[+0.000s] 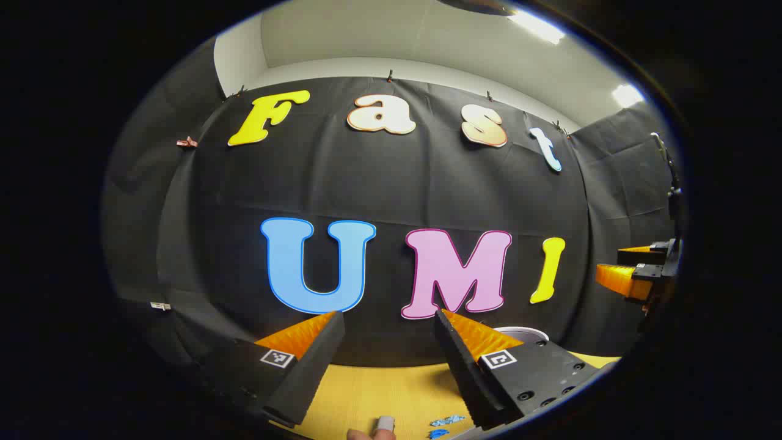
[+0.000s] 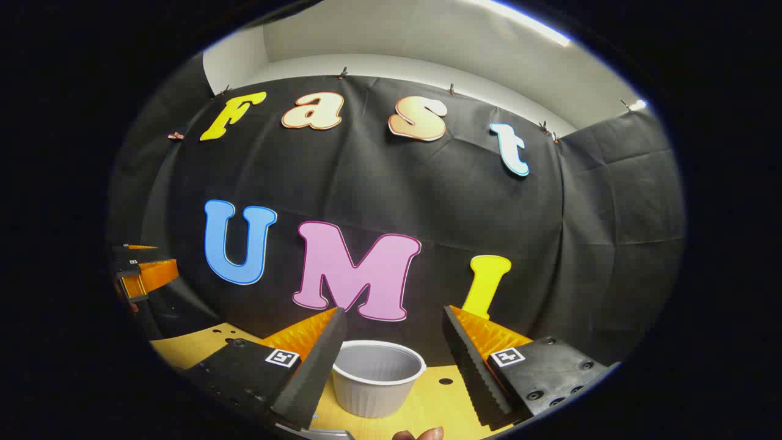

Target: Pick up the small broom and dustpan from the desktop, sweep the trash into the dustpan with the broom, and then empty the trash into the garbage bin.

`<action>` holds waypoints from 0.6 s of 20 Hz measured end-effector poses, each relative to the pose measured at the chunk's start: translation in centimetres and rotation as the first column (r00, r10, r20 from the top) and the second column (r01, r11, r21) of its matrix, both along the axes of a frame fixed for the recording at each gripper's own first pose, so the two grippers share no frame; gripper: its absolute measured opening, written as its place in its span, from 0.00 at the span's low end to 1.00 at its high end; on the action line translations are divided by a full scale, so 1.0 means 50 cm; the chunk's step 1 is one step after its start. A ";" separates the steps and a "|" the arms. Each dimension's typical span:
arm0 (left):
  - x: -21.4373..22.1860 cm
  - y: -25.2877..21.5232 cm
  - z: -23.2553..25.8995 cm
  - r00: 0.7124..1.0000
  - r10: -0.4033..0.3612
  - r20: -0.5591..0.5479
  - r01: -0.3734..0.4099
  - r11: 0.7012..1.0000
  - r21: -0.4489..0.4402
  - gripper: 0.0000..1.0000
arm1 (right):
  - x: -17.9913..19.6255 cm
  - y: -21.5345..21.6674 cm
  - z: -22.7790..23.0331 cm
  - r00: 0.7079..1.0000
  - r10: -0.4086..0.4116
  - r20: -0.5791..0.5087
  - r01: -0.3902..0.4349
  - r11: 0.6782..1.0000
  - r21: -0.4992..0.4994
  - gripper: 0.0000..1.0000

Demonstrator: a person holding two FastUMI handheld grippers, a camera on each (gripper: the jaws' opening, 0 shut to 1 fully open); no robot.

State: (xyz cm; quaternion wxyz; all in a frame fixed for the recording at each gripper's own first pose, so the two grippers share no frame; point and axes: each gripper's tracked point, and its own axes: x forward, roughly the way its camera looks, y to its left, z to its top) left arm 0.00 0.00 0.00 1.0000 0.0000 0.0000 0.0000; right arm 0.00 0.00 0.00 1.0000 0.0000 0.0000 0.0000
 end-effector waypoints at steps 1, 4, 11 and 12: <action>0.000 0.003 0.001 1.000 0.000 0.000 0.000 1.000 0.003 0.95 | 0.002 0.003 -0.001 1.000 0.000 0.001 0.000 1.000 -0.002 0.97; 0.005 0.013 0.000 1.000 0.007 0.000 -0.007 1.000 0.004 0.95 | 0.006 0.019 -0.005 1.000 0.016 -0.004 -0.016 1.000 -0.010 0.97; 0.006 0.035 -0.012 1.000 0.013 -0.017 -0.012 1.000 0.011 0.95 | 0.011 0.031 -0.004 1.000 0.017 -0.004 -0.017 1.000 -0.016 0.97; 0.006 0.036 -0.013 1.000 0.013 -0.022 -0.013 1.000 0.012 0.95 | 0.008 0.034 -0.005 1.000 0.019 -0.004 -0.019 1.000 -0.018 0.97</action>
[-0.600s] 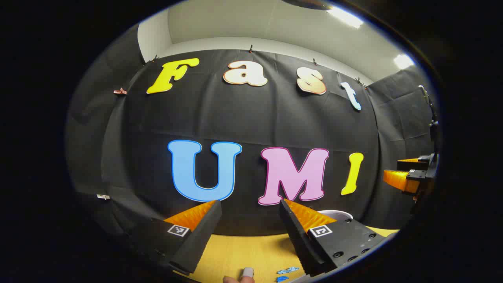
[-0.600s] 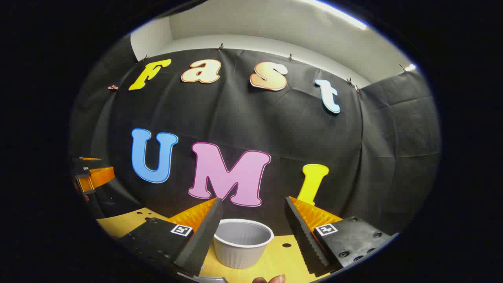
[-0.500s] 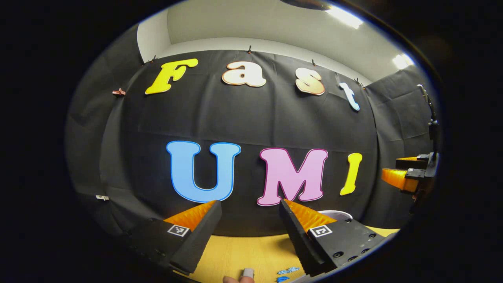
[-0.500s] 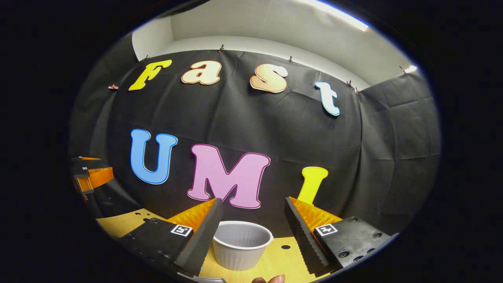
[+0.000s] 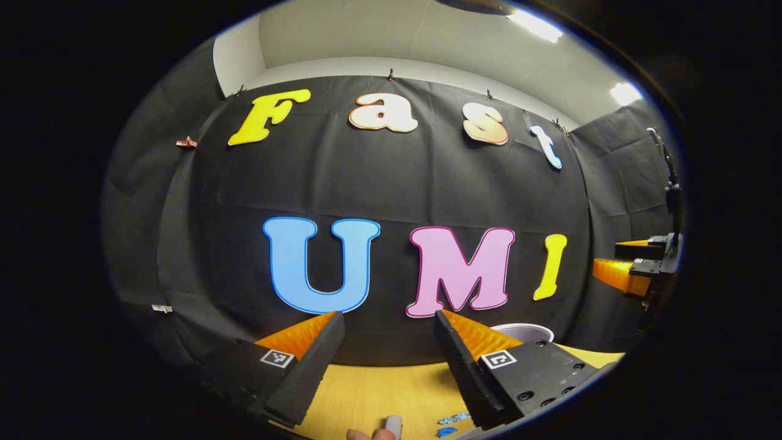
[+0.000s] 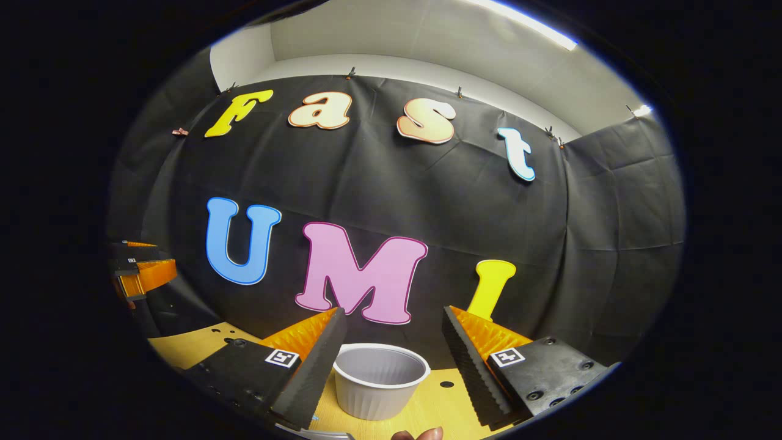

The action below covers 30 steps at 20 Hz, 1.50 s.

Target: Pick up the small broom and dustpan from the desktop, sweep the trash into the dustpan with the broom, and then empty the trash into the garbage bin.

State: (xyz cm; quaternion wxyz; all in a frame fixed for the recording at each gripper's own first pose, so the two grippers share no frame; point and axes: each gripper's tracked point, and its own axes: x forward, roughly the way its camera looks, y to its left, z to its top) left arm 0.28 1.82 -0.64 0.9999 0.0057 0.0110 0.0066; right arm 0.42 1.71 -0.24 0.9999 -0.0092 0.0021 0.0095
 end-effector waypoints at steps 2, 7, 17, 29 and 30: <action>-0.004 -0.001 0.000 1.000 -0.001 -0.002 0.001 1.000 -0.005 0.95 | -0.001 0.001 -0.001 1.000 0.000 -0.002 0.000 1.000 0.000 0.97; -0.006 -0.011 -0.014 0.999 -0.026 -0.022 0.026 1.000 0.000 0.95 | -0.021 0.054 -0.031 0.992 0.114 -0.059 -0.112 0.993 0.047 0.97; -0.038 -0.006 -0.046 0.998 -0.031 -0.057 0.032 0.999 0.028 0.95 | -0.316 0.121 -0.530 0.544 0.347 -0.764 -0.289 0.932 0.218 0.98; -0.052 0.005 -0.062 0.996 -0.013 -0.083 0.017 0.998 0.053 0.95 | -0.456 0.201 -0.867 0.187 0.264 -0.946 -0.370 0.911 0.181 0.95; -0.053 0.007 -0.061 0.997 -0.006 -0.082 0.010 0.999 0.053 0.95 | -0.458 0.206 -0.878 0.174 0.256 -0.951 -0.381 0.908 0.175 0.95</action>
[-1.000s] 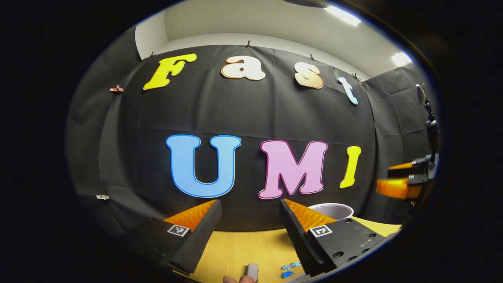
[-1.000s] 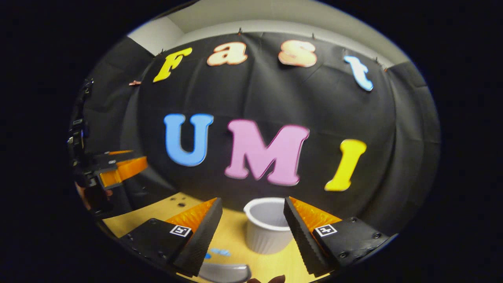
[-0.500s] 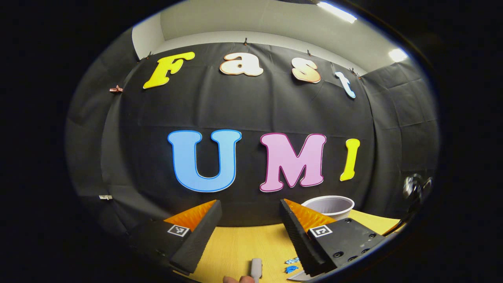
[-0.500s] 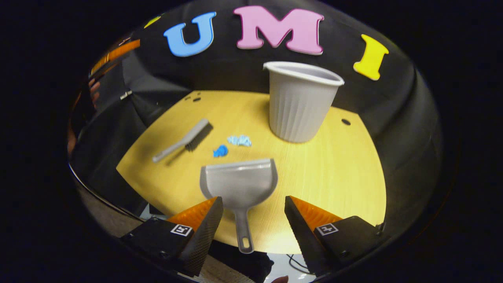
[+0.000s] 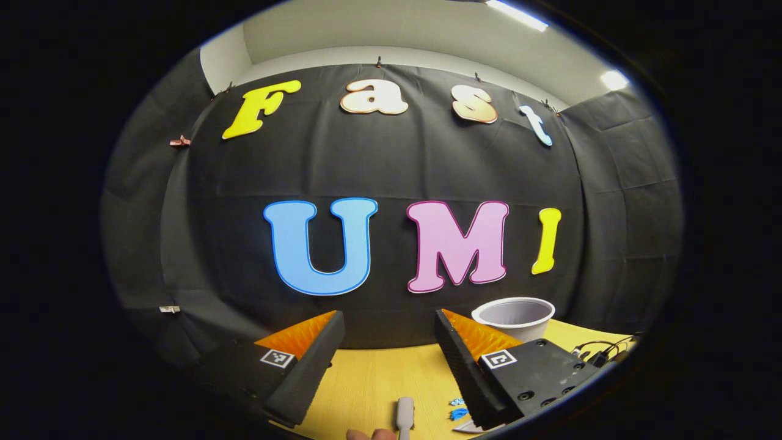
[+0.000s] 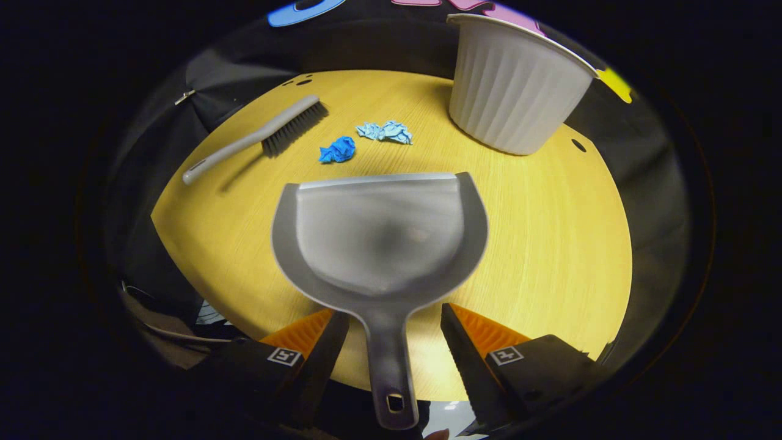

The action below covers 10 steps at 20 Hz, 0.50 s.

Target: Pick up the small broom and dustpan from the desktop, sweep the trash into the dustpan with the broom, and then empty the trash into the garbage bin.

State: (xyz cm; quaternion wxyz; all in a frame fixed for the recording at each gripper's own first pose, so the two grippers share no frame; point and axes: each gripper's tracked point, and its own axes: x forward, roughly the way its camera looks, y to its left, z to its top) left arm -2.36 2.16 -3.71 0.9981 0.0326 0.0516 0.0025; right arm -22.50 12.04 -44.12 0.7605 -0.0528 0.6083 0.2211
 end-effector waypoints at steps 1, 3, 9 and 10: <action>-0.001 0.000 0.001 1.000 0.003 0.002 -0.003 1.000 0.001 0.95 | -0.001 0.003 -0.013 1.000 0.016 -0.008 -0.017 1.000 -0.011 0.94; -0.003 0.005 0.001 1.000 0.009 0.003 -0.009 1.000 0.010 0.95 | 0.000 0.013 -0.028 0.999 0.036 -0.020 -0.037 0.999 -0.020 0.91; -0.006 0.012 -0.003 1.000 0.028 0.004 -0.028 1.000 0.009 0.95 | 0.019 0.029 -0.045 0.999 -0.006 -0.036 0.006 1.000 0.002 0.57; -0.007 0.013 -0.007 1.000 0.031 -0.001 -0.031 0.999 0.009 0.95 | 0.023 0.028 -0.050 0.999 -0.021 -0.040 0.021 1.000 0.000 0.39</action>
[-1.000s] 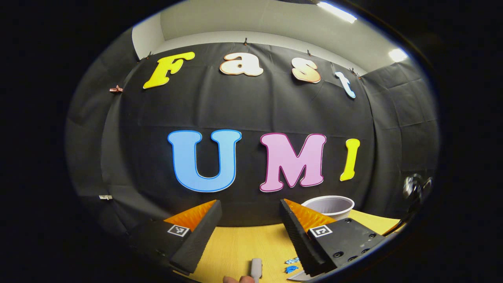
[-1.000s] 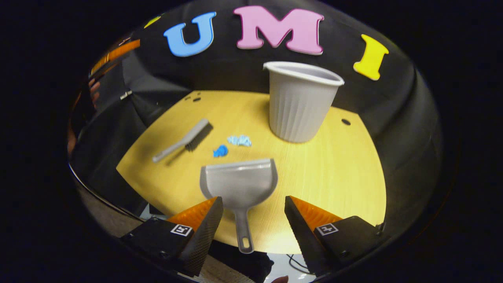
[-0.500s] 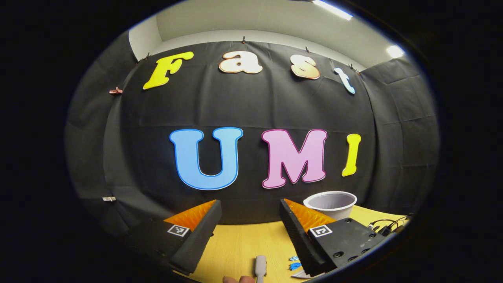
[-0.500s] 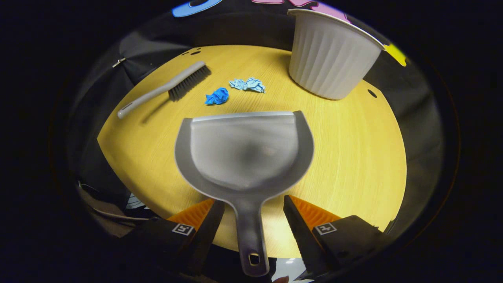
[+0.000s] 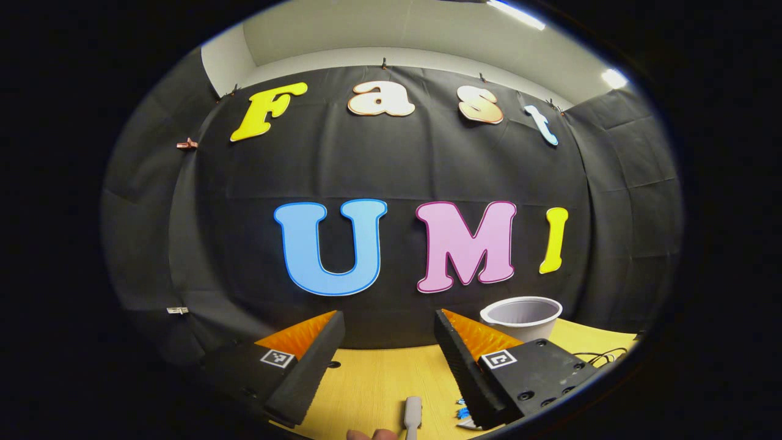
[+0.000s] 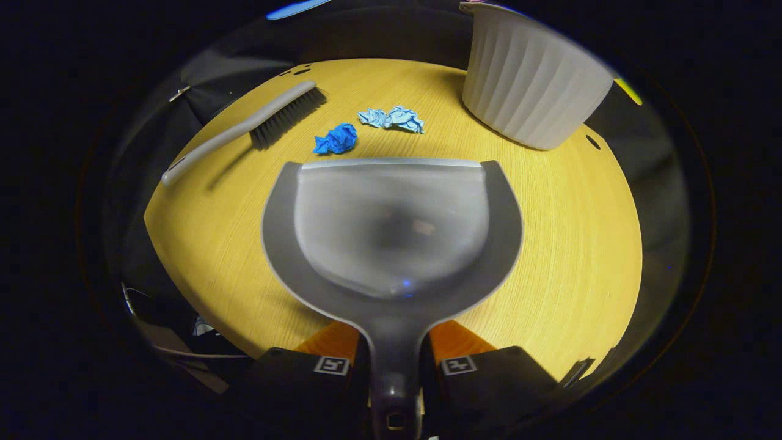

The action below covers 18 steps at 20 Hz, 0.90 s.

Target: Pick up the small broom and dustpan from the desktop, sweep the trash into the dustpan with the broom, and then empty the trash into the garbage bin.

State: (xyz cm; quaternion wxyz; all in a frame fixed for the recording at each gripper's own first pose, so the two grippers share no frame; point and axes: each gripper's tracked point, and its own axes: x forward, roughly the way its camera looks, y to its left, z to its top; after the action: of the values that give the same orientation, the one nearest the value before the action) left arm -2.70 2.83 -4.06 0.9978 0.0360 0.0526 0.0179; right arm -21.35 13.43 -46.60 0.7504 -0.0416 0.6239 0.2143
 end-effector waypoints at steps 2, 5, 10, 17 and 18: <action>0.000 0.000 -0.013 1.000 0.000 -0.020 0.000 1.000 -0.008 0.95 | 0.001 -0.002 0.002 1.000 0.012 -0.002 -0.012 1.000 -0.004 0.38; 0.006 -0.003 -0.054 0.997 -0.006 -0.074 0.004 1.000 -0.025 0.95 | 0.005 -0.011 0.013 0.997 0.055 0.051 -0.055 0.999 -0.003 0.36; -0.006 -0.019 -0.225 0.946 -0.078 -0.313 0.055 0.995 -0.082 0.95 | 0.006 -0.029 0.041 0.993 0.081 0.090 -0.084 0.996 0.029 0.37; -0.084 -0.028 -0.542 0.688 -0.110 -0.717 -0.040 0.981 -0.189 0.96 | 0.009 -0.087 0.062 0.989 0.105 0.107 -0.105 0.994 -0.006 0.36; -0.088 -0.031 -0.581 0.652 -0.111 -0.750 -0.055 0.980 -0.193 0.95 | 0.012 -0.090 0.065 0.988 0.104 0.111 -0.103 0.995 -0.008 0.36</action>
State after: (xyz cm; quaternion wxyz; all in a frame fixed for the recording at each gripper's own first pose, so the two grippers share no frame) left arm -7.09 1.30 -33.11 0.8834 -0.0588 0.4646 -0.0195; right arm -20.75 8.96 -43.37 0.7718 -0.0867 0.5783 0.2495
